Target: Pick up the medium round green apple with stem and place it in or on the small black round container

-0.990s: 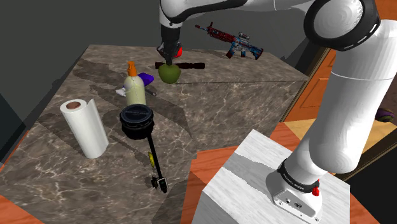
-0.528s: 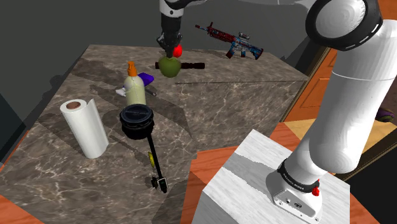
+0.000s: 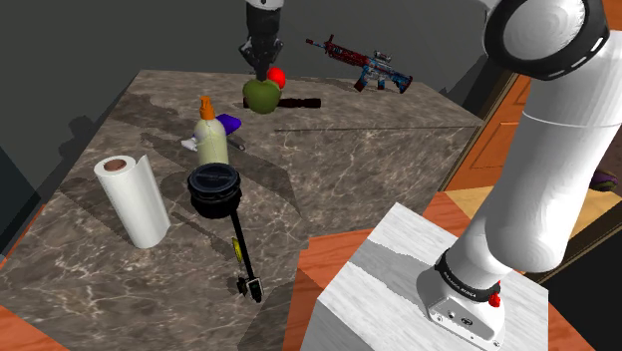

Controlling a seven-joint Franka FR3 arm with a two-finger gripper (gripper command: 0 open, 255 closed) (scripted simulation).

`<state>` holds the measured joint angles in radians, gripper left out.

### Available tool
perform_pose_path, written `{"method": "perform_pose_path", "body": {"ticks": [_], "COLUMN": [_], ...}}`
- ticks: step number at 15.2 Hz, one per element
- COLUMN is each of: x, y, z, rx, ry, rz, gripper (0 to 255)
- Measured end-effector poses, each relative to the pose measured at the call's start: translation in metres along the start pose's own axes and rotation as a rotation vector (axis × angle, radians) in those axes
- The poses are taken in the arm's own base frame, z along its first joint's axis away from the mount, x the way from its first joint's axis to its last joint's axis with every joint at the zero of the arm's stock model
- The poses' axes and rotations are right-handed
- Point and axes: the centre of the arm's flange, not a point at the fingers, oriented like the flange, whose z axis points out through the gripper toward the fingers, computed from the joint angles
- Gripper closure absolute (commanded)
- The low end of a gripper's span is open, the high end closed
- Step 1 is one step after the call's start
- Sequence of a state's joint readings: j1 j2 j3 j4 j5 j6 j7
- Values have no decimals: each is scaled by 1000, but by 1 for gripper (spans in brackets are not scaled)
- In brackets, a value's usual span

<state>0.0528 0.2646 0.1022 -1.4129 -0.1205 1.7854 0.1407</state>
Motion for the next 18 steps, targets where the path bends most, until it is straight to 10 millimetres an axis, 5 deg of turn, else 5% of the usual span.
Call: {"method": "perform_pose_path", "body": {"ticks": [18], "x": [-64], "y": [-212], "z": [-74], "rx": [0], "ry": [0], "rz": [-1], "gripper": [255]}}
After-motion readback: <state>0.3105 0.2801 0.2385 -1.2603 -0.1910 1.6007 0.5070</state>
